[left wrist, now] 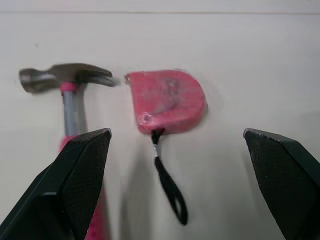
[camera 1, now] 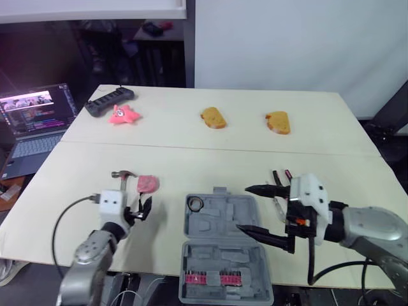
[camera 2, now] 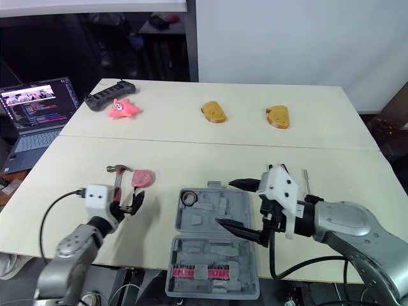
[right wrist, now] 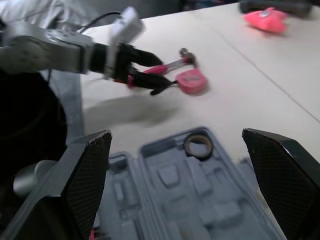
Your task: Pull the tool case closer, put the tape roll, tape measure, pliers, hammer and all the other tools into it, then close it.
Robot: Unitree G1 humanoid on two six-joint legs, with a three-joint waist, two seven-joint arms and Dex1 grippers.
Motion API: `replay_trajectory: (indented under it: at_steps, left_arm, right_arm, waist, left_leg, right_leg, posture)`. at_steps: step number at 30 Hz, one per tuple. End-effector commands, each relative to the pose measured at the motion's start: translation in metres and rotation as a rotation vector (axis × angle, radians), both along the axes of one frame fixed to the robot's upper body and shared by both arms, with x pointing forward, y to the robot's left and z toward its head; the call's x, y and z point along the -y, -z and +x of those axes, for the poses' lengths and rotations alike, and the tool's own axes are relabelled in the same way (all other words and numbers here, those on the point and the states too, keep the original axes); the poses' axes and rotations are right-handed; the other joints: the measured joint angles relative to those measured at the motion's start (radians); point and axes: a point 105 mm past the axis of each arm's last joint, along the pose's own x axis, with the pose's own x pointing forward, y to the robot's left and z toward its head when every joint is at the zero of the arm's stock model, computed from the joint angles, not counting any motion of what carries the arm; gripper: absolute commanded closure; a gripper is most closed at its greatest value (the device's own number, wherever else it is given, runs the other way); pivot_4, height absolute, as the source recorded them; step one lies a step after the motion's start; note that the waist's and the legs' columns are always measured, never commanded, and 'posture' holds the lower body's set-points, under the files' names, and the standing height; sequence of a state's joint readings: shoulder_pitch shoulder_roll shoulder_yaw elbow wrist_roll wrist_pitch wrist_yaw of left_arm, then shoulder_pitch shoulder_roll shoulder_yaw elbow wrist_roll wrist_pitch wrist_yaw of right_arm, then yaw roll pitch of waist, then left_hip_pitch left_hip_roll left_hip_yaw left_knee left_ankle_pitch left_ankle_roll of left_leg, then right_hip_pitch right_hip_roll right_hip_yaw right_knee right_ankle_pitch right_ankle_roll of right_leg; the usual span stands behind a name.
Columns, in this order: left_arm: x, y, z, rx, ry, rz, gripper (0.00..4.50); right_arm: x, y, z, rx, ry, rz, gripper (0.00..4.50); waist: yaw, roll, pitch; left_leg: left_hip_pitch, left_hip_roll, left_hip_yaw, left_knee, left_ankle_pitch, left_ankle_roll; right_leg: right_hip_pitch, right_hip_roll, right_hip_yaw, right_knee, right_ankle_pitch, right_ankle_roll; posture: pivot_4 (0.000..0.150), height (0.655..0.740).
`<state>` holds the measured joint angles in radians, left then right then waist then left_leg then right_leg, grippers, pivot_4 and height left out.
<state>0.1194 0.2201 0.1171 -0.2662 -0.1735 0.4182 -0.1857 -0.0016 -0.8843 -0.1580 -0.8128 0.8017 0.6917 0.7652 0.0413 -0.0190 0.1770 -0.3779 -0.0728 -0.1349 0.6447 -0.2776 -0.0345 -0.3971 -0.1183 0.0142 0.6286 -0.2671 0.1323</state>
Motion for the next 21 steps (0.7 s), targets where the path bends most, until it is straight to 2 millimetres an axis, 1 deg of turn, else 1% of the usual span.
replay_trajectory:
  at_steps: [1, 4, 9, 12, 15, 17, 19, 21]
  left_arm:
    - [-0.004, 0.003, 0.006, -0.019, -0.044, 0.058, 0.03]
    - [-0.008, 0.008, 0.008, -0.048, -0.080, 0.059, 0.03]
    - [0.000, 0.024, 0.011, -0.134, -0.025, 0.055, 0.03]
    - [0.002, 0.028, 0.013, -0.157, -0.011, 0.047, 0.03]
    - [0.001, 0.034, 0.013, -0.200, -0.021, 0.019, 0.86]
    - [0.000, 0.037, 0.011, -0.225, -0.037, -0.009, 1.88]
    - [0.001, 0.039, 0.010, -0.230, -0.021, -0.001, 2.87]
    - [-0.001, 0.041, 0.010, -0.239, -0.037, -0.002, 3.99]
  right_arm:
    - [0.000, -0.004, 0.002, 0.017, -0.011, -0.012, 0.00]
    - [0.000, -0.005, 0.003, 0.020, -0.011, -0.017, 0.00]
    - [0.003, -0.006, 0.005, 0.021, 0.009, -0.037, 0.00]
    - [0.004, -0.006, 0.005, 0.021, 0.023, -0.037, 0.00]
    - [0.004, -0.007, 0.006, 0.025, 0.038, -0.038, 0.00]
    - [0.005, -0.007, 0.006, 0.026, 0.044, -0.038, 0.00]
    - [0.005, -0.008, 0.007, 0.027, 0.056, -0.037, 0.00]
    - [0.006, -0.008, 0.007, 0.028, 0.066, -0.039, 0.00]
  waist:
    - [-0.001, 0.000, 0.000]
    - [-0.001, 0.000, 0.000]
    - [-0.002, 0.001, 0.000]
    - [-0.002, 0.001, -0.001]
    - [-0.001, 0.001, -0.001]
    - [-0.001, 0.002, -0.001]
    - [-0.001, 0.003, -0.001]
    - [-0.001, 0.004, -0.002]
  left_leg:
    - [0.000, 0.000, 0.000, 0.000, 0.000, 0.000]
    - [0.000, 0.000, 0.000, 0.000, 0.000, 0.001]
    - [0.000, 0.000, 0.000, 0.001, -0.001, 0.001]
    - [0.000, 0.000, 0.000, 0.001, -0.001, 0.001]
    - [0.000, 0.000, 0.000, 0.001, -0.001, 0.001]
    - [0.001, 0.000, 0.000, 0.001, -0.001, 0.001]
    - [0.001, 0.000, 0.000, 0.001, -0.001, 0.001]
    - [0.001, 0.000, 0.000, 0.001, -0.001, 0.001]
  right_leg:
    - [0.000, 0.000, 0.000, 0.000, 0.000, 0.000]
    - [0.000, 0.000, 0.000, 0.000, 0.000, 0.000]
    - [0.000, 0.000, 0.000, 0.000, 0.000, 0.000]
    - [0.000, 0.000, 0.000, 0.000, 0.000, 0.000]
    - [0.000, 0.000, 0.000, 0.000, 0.000, 0.000]
    - [0.000, 0.000, 0.000, 0.000, 0.000, 0.000]
    - [0.000, 0.000, 0.000, 0.000, 0.000, 0.000]
    - [0.000, 0.000, 0.000, 0.000, 0.000, 0.000]
  posture:
    - [0.150, 0.7400]
    - [0.150, 0.7400]
    - [0.150, 0.7400]
    - [0.150, 0.7400]
    - [0.150, 0.7400]
    - [0.150, 0.7400]
    - [0.150, 0.7400]
    - [0.150, 0.7400]
